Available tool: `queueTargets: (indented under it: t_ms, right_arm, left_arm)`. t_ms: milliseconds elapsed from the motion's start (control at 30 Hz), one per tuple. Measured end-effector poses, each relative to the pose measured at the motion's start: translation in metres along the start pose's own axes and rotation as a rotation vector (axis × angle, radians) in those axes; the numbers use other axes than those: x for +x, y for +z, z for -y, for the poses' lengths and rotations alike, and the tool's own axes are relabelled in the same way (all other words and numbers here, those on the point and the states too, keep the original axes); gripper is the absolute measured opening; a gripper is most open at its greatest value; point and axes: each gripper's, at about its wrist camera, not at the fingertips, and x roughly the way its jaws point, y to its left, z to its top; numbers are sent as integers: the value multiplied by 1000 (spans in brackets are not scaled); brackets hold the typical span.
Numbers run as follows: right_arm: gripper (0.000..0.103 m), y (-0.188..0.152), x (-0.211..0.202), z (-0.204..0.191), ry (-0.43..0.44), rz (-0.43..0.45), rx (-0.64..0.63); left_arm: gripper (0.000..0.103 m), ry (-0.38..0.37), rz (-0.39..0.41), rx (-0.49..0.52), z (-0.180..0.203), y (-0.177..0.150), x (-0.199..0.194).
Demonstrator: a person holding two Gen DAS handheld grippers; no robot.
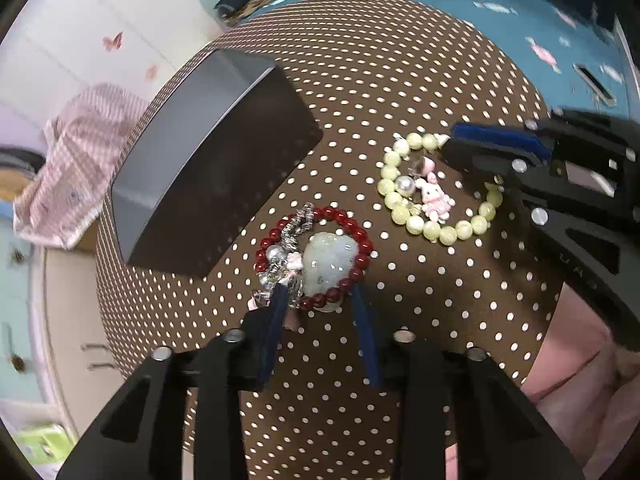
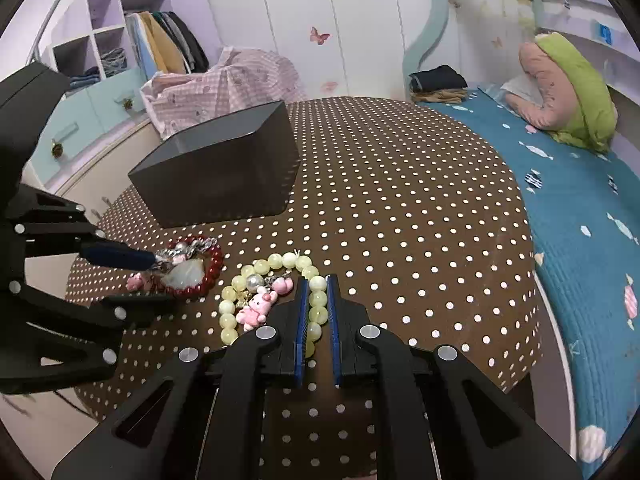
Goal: Organize jewelry
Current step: 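Grasp the red bead bracelet with the left gripper while the right holds the cream bracelet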
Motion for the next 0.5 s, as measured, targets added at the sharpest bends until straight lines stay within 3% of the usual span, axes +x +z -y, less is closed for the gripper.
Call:
queueTargets:
  t_ms: [133, 267, 367, 500]
  right_arm:
    - [10, -2, -1, 4, 10, 1, 3]
    - [10, -2, -1, 4, 19, 2, 11]
    - [10, -3, -3, 6, 27, 1, 21]
    - [10, -3, -5, 9, 24, 4, 26]
  left_arm:
    - [6, 14, -17, 39, 17, 15, -3]
    - [6, 11, -45, 45, 36, 15, -8]
    - [6, -25, -60, -6, 24, 22, -7]
    - [6, -5, -40, -42, 2, 28, -12]
